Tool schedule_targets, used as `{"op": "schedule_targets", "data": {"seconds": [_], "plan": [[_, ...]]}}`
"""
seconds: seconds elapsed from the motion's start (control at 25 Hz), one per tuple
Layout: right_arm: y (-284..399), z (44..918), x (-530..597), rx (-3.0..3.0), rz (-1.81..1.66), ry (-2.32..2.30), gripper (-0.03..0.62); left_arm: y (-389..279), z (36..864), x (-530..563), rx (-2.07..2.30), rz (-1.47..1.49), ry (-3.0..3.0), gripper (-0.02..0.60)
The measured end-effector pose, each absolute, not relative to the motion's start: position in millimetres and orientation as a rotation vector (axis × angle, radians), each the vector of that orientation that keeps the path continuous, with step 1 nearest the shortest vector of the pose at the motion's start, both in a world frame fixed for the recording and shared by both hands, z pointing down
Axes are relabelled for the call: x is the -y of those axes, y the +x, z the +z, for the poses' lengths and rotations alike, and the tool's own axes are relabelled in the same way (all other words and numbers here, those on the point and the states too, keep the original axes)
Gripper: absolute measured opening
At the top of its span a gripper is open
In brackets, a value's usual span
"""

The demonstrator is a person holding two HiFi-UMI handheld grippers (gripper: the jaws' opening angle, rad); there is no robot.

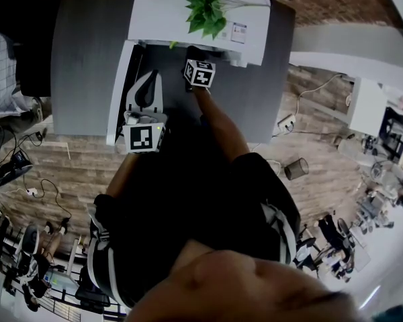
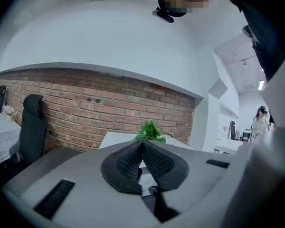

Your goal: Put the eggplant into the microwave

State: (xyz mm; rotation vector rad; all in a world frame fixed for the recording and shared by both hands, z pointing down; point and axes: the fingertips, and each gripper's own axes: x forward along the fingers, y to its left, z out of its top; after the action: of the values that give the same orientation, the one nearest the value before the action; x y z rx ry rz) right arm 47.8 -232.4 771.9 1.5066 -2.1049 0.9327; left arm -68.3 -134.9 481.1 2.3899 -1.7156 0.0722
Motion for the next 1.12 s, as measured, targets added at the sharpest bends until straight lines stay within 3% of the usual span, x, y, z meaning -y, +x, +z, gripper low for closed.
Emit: {"op": "schedule_targets", "data": {"seconds": [1.12], "plan": [[67, 638, 125, 2.267, 0.857, 1.568, 0.037, -59, 446, 73, 1.699, -0.006, 2.504, 0.035]]}}
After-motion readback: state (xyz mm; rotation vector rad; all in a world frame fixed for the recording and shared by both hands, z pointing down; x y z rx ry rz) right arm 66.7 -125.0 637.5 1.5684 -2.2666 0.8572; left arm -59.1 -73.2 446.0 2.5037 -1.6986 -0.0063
